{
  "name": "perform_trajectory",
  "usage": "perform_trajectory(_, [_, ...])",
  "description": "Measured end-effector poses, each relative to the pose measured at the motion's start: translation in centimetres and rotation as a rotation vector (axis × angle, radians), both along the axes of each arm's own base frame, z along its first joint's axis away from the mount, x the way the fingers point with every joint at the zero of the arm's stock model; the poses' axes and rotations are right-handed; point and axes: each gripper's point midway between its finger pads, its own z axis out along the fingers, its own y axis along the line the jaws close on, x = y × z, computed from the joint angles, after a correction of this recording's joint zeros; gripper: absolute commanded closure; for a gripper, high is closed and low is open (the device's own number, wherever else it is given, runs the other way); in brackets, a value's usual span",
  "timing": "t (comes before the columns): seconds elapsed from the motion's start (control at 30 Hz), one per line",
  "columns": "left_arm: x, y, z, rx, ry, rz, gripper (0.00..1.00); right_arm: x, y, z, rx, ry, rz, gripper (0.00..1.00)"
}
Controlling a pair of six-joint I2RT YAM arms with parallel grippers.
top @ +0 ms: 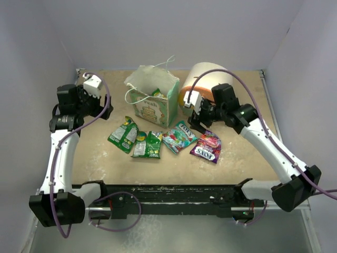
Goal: Place the snacks into the paper bag
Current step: Pick up the snack from the center of the board.
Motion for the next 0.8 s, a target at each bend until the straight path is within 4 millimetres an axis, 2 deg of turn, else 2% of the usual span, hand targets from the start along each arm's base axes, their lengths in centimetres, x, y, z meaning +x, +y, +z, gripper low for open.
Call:
perform_trajectory(0.1, [-0.8, 0.6, -1.0, -0.028, 0.021, 0.024, 0.08, -1.1, -0.9, -3.8, -0.067, 0.053, 0.020, 0.28])
perform_trajectory(0.27, [-1.3, 0.1, -0.6, -0.045, -0.004, -0.002, 0.07, -3.5, -4.0, -12.0, -0.242, 0.182, 0.007, 0.28])
perform_trajectory(0.43, [-1.3, -0.3, -0.7, -0.057, -0.012, -0.023, 0.06, -5.1, -6.4, -17.2, -0.363, 0.258, -0.015, 0.32])
perform_trajectory(0.57, [-1.2, -0.4, -0.8, -0.068, -0.011, -0.035, 0.05, -4.5, -6.4, -19.1, -0.391, 0.273, -0.023, 0.32])
perform_trajectory(0.8, [-1.2, -0.1, -1.4, -0.076, -0.015, -0.033, 0.05, -3.8, -5.4, -20.5, -0.396, 0.253, -0.015, 0.32])
